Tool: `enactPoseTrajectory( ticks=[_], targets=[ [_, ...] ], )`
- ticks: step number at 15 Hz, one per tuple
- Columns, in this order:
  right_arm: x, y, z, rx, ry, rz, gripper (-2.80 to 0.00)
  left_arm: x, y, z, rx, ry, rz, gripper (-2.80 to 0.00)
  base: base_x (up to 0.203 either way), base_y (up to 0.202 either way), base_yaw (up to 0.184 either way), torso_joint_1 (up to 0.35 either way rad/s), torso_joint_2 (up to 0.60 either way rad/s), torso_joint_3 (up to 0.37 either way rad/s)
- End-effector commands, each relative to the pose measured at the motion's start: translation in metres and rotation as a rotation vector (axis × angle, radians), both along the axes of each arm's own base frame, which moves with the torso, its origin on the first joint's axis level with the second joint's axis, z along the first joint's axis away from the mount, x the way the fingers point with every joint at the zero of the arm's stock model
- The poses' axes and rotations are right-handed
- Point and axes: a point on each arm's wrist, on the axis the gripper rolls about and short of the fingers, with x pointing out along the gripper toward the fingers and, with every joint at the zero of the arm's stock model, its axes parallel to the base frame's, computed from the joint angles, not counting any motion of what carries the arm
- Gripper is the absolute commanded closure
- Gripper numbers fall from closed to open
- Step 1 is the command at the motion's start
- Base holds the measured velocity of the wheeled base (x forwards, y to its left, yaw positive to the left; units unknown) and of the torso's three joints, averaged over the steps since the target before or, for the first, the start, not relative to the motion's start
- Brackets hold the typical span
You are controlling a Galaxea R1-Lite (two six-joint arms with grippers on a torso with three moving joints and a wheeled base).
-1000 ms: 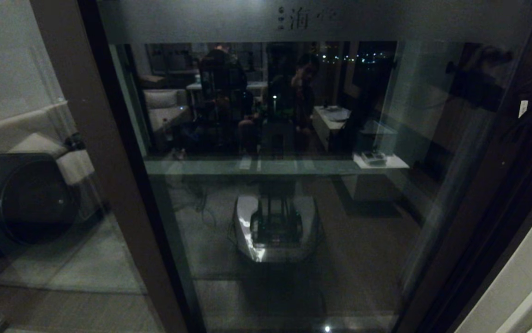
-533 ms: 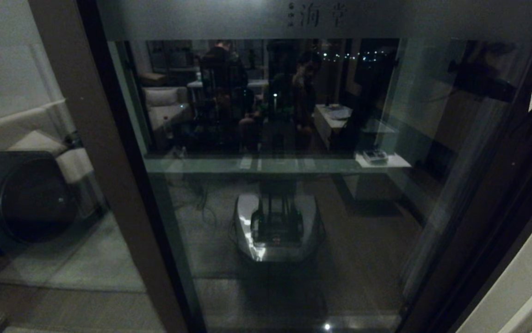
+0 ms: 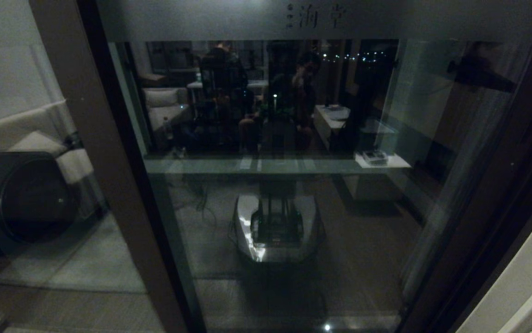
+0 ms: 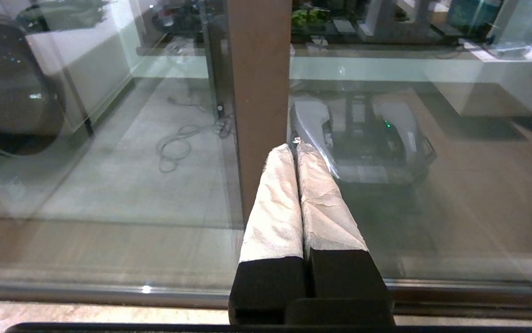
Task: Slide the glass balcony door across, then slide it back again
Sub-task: Close the slid door
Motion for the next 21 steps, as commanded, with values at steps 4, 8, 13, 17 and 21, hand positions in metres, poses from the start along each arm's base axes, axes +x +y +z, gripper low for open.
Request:
enactPoseTrajectory(
  ticks=[4,8,13,17,21],
  targets=[
    [0.009,0.005,-0.012,0.002,0.048,0.024,0.0,0.0,0.0,0.0,0.0,0.001,0.0,0.0,0.0,0.0,0.0,0.0,0.0,0.0],
    [0.026,0.004,-0.024,-0.002,0.085,0.039,0.0,0.0,0.0,0.0,0.0,0.001,0.0,0.0,0.0,0.0,0.0,0.0,0.0,0.0],
    [0.041,0.003,-0.031,-0.003,0.082,0.05,0.0,0.0,0.0,0.0,0.0,0.001,0.0,0.0,0.0,0.0,0.0,0.0,0.0,0.0],
    [0.049,0.001,-0.036,-0.002,0.084,0.05,0.0,0.0,0.0,0.0,0.0,0.001,0.0,0.0,0.0,0.0,0.0,0.0,0.0,0.0],
    [0.052,0.001,-0.039,0.0,0.088,0.052,0.0,0.0,0.0,0.0,0.0,0.001,0.0,0.0,0.0,0.0,0.0,0.0,0.0,0.0]
  ],
)
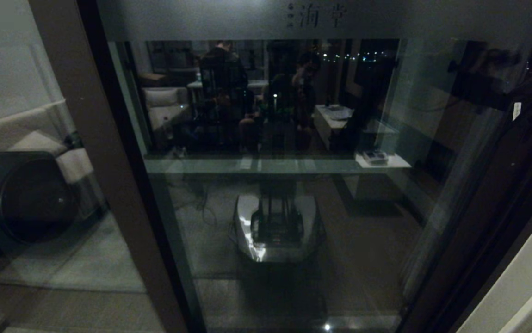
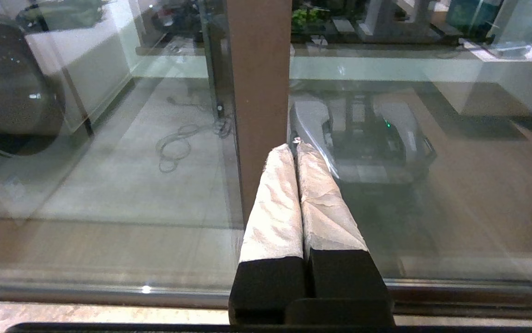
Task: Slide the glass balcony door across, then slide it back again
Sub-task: Close the slid door
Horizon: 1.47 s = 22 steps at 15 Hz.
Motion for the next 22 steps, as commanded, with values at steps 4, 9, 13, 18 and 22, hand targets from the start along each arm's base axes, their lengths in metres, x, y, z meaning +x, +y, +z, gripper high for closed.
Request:
enactPoseTrajectory(
  ticks=[4,9,13,18,22],
  targets=[
    [0.006,-0.001,-0.007,0.003,0.016,0.0,0.0,0.0,0.0,0.0,0.0,0.002,0.0,0.0,0.0,0.0,0.0,0.0,0.0,0.0],
    [0.008,-0.001,-0.008,-0.001,0.007,0.0,0.0,0.0,0.0,0.0,0.0,0.002,0.0,0.0,0.0,0.0,0.0,0.0,0.0,0.0],
    [0.005,0.0,-0.004,-0.003,-0.006,0.001,0.0,0.0,0.0,0.0,0.0,0.002,0.0,0.0,0.0,0.0,0.0,0.0,0.0,0.0],
    [-0.003,0.002,0.002,0.006,-0.01,0.029,0.0,0.0,0.0,0.0,0.0,0.002,0.0,0.0,0.0,0.0,0.0,0.0,0.0,0.0],
    [-0.003,0.004,0.001,0.01,-0.005,0.038,0.0,0.0,0.0,0.0,0.0,0.002,0.0,0.0,0.0,0.0,0.0,0.0,0.0,0.0]
  ],
)
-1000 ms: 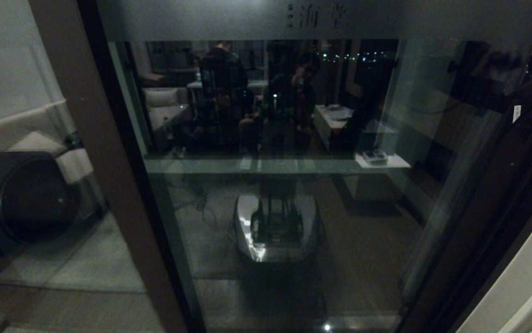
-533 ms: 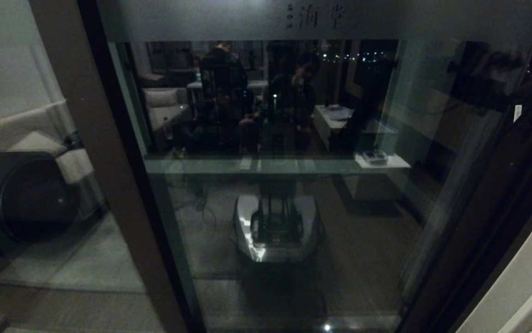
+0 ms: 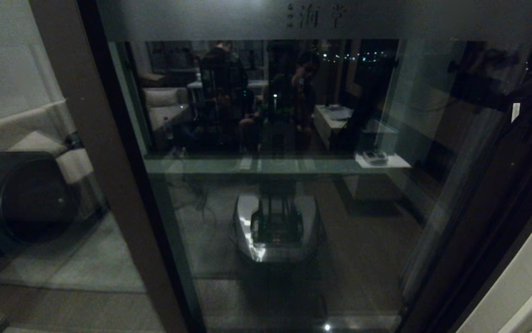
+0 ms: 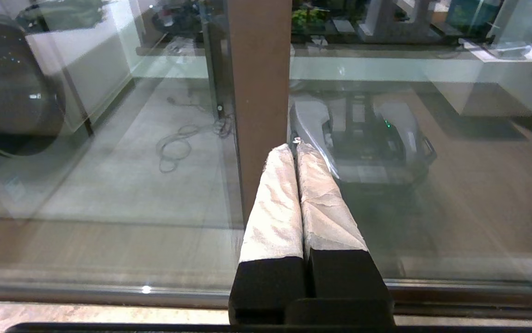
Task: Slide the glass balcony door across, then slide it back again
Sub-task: Close the slid door
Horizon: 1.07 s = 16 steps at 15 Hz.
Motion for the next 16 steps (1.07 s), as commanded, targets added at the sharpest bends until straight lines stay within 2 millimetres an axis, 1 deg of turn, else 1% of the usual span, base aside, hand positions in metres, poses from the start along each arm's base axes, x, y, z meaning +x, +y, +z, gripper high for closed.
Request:
enactPoseTrajectory(
  ticks=[1,16],
  targets=[
    [-0.001,0.0003,0.0012,-0.003,0.0,-0.003,0.0,0.0001,0.0,-0.0004,0.0,0.001,0.0,0.0,0.0,0.0,0.0,0.0,0.0,0.0],
    [0.0076,-0.0046,-0.004,-0.006,0.003,0.002,0.0,0.0001,0.0,-0.0004,0.0,0.001,0.0,0.0,0.0,0.0,0.0,0.0,0.0,0.0]
  ],
)
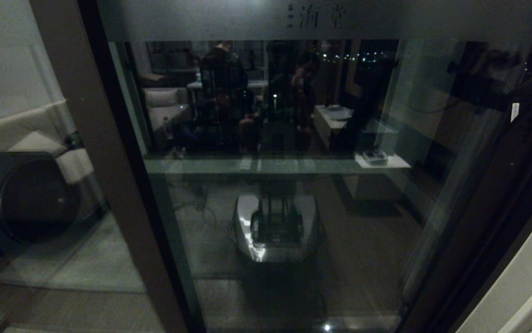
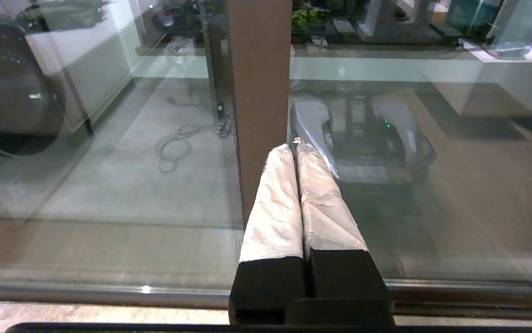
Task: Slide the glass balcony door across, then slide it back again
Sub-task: Close the slid door
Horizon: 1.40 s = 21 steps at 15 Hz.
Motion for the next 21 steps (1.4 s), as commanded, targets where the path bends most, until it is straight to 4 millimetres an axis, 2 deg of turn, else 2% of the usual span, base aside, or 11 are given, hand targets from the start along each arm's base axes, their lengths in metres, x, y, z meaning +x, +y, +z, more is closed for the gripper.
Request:
enactPoseTrajectory(
  ticks=[1,21],
  targets=[
    [0.001,-0.001,-0.002,0.0,0.006,-0.002,0.0,0.0,0.0,0.0,0.0,0.002,0.0,0.0,0.0,0.0,0.0,0.0,0.0,0.0],
    [0.002,-0.012,-0.004,-0.007,0.016,-0.016,0.0,0.0,0.0,0.0,0.0,0.002,0.0,0.0,0.0,0.0,0.0,0.0,0.0,0.0]
  ],
)
